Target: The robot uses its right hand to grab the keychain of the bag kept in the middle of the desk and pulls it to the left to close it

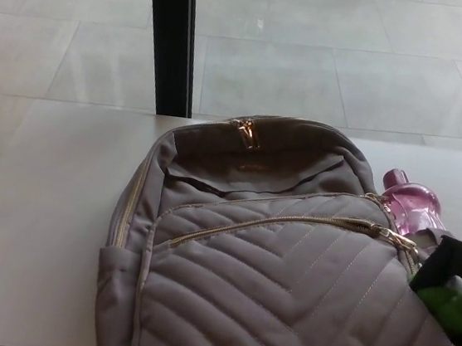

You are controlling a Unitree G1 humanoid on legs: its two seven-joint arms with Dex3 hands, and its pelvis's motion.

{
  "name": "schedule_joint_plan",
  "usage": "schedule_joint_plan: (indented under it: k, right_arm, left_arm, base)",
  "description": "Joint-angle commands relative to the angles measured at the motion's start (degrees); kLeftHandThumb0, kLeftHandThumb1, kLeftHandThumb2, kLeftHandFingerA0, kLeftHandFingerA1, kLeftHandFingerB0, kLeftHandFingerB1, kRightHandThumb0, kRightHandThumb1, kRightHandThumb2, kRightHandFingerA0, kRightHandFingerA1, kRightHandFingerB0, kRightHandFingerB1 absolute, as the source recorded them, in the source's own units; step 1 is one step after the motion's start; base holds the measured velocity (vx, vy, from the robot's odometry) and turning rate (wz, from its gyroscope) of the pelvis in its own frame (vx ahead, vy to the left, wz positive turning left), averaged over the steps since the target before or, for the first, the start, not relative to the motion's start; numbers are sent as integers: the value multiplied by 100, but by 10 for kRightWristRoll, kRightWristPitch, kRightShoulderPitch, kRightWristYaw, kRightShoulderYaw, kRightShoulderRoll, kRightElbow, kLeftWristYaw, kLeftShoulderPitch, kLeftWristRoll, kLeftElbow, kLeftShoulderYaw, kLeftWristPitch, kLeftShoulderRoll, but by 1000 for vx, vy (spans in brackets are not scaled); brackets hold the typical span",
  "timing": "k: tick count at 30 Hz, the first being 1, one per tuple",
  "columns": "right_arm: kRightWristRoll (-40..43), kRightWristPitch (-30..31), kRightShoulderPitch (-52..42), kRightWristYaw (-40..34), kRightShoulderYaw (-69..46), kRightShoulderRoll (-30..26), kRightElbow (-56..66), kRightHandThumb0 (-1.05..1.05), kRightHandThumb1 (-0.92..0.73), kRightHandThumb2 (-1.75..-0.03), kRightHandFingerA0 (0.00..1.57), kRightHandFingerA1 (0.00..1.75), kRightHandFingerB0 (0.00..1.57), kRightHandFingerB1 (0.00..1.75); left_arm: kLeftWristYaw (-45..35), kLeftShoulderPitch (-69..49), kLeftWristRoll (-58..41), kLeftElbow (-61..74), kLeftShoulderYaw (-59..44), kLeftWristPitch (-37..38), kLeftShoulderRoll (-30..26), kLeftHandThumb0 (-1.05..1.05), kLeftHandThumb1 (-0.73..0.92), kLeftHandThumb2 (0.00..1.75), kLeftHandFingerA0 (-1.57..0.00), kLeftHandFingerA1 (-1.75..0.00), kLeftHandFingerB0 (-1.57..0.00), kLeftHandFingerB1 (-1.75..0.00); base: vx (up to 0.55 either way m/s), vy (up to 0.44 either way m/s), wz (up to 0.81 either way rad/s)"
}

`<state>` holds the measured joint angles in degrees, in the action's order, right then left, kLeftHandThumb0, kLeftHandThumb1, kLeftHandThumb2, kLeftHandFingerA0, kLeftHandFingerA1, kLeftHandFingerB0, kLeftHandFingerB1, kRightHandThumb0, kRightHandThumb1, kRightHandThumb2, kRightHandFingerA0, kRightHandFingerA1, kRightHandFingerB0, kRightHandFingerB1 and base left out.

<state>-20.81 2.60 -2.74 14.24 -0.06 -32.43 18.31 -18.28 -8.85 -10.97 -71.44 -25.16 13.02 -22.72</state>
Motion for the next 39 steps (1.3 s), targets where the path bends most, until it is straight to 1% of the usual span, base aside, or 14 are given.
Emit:
schedule_joint_plan:
  k: [1, 2, 3, 5, 7, 8, 9, 10, 23, 24, 26, 28, 29, 39]
  right_arm:
    - [20, -24, 10, -19, -26, 16, -22, -10, -59, -114, 85, 175, 63, 173]
    - [33, -21, 19, -23, -42, 23, -29, -14, -57, -114, 116, 145, 95, 131]
    - [40, -19, 22, -19, -49, 25, -31, -8, -62, -109, 84, 175, 66, 169]
    - [52, -24, 39, -20, -67, 30, -43, -14, -56, -114, 115, 142, 96, 128]
    - [63, -23, 46, -26, -80, 42, -48, -7, -52, -114, 117, 146, 96, 129]
    - [69, -25, 53, -34, -88, 50, -52, 0, -52, -118, 86, 175, 74, 158]
    - [79, -35, 62, -41, -96, 60, -62, 3, -48, -118, 119, 144, 98, 127]
    - [89, -28, 70, -37, -102, 66, -64, 0, -49, -124, 87, 172, 80, 145]
    - [110, 0, 165, -1, -56, 95, -68, -4, -51, -119, 88, 167, 81, 141]
    - [104, 2, 171, 0, -46, 96, -67, -11, -51, -116, 118, 140, 93, 121]
    - [81, 16, 200, 10, 0, 102, -61, -9, -58, -109, 80, 175, 67, 155]
    - [64, 26, 218, 15, 39, 106, -57, -18, -56, -112, 113, 141, 85, 123]
    - [56, 27, 222, 17, 53, 107, -56, -12, -63, -103, 79, 173, 68, 155]
    - [-39, 62, 235, 8, 245, 181, -64, -24, -53, -115, 83, 170, 76, 156]
  left_arm:
    - [2, -2, -6, -2, -3, 14, -8, -63, 80, 64, -65, -58, -59, -48]
    - [6, -1, -1, -1, 1, 12, -9, -64, 81, 64, -66, -58, -57, -47]
    - [6, -3, 1, -2, 3, 18, -9, -64, 80, 64, -67, -58, -58, -48]
    - [7, 1, 3, -2, 6, 16, -10, -64, 80, 64, -65, -57, -56, -47]
    - [9, -1, 6, -2, 11, 21, -10, -65, 82, 64, -66, -55, -56, -47]
    - [8, -2, 5, -1, 10, 22, -10, -65, 81, 65, -65, -56, -55, -47]
    - [8, -4, 2, -1, 9, 23, -9, -65, 82, 64, -67, -56, -56, -48]
    - [9, -5, 2, 1, 10, 24, -8, -65, 81, 64, -67, -57, -55, -48]
    - [13, -2, -2, -8, 10, 14, -8, -65, 81, 64, -68, -56, -57, -48]
    - [11, -2, -2, -8, 10, 18, -8, -65, 81, 64, -68, -56, -56, -49]
    - [18, 1, 2, -7, 13, 14, -8, -65, 82, 64, -68, -55, -58, -49]
    - [18, 2, 3, -6, 14, 16, -8, -65, 83, 65, -69, -55, -57, -48]
    - [22, 1, 7, -5, 18, 21, -8, -66, 83, 65, -69, -56, -57, -49]
    - [29, 9, 0, 0, 15, 9, 1, -67, 83, 65, -68, -56, -58, -48]
  base:
    - [0, 0, 0]
    - [0, 0, 0]
    - [0, 0, 0]
    - [0, 0, 0]
    - [0, 0, 0]
    - [0, 0, 0]
    - [0, 0, 0]
    - [0, 0, 0]
    - [0, 0, 0]
    - [0, 0, 6]
    - [0, 0, 0]
    - [0, 0, 0]
    - [0, 0, 0]
    - [0, 0, 0]
